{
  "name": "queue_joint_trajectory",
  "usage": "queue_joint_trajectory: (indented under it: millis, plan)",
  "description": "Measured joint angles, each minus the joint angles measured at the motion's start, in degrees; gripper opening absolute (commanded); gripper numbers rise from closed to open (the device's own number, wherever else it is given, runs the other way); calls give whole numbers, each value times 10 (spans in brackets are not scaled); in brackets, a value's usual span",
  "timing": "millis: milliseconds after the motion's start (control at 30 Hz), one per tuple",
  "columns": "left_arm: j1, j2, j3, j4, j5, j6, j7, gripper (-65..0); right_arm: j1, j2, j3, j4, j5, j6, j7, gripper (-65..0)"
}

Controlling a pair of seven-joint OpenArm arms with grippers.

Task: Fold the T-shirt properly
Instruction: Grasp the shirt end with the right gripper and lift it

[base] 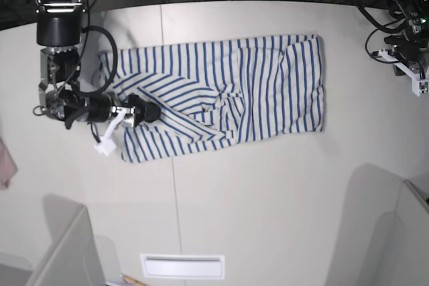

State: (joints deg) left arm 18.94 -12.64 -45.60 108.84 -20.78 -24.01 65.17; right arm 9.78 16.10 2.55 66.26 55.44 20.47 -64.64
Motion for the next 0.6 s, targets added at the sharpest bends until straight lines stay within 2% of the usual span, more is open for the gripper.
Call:
queue_joint_trajectory:
  millis: [67, 167, 300, 433, 567, 600]
  plan:
    - [0, 3, 24, 0, 15, 0, -24, -650, 0, -1, -1, -1, 0, 0, 2, -141]
    - [1, 9, 61, 0, 54, 0, -56, -650, 0, -3, 0, -5, -2, 1, 6, -227]
    - [-8, 27, 109, -47, 106, -2, -69, -650, 4, -8, 0, -35, 1, 1, 9, -423]
    - [-21, 23, 128, -68, 153, -2, -70, -650, 0, -7, -3, -41, -9, 1, 26, -641]
    - [-26, 20, 170, -74, 178, 0, -71, -650, -1, -7, -6, -40, -9, 0, 31, -650]
    - [-27, 20, 183, -77, 180, 0, -72, -650, -1, -7, -7, -38, -9, -12, 32, -650]
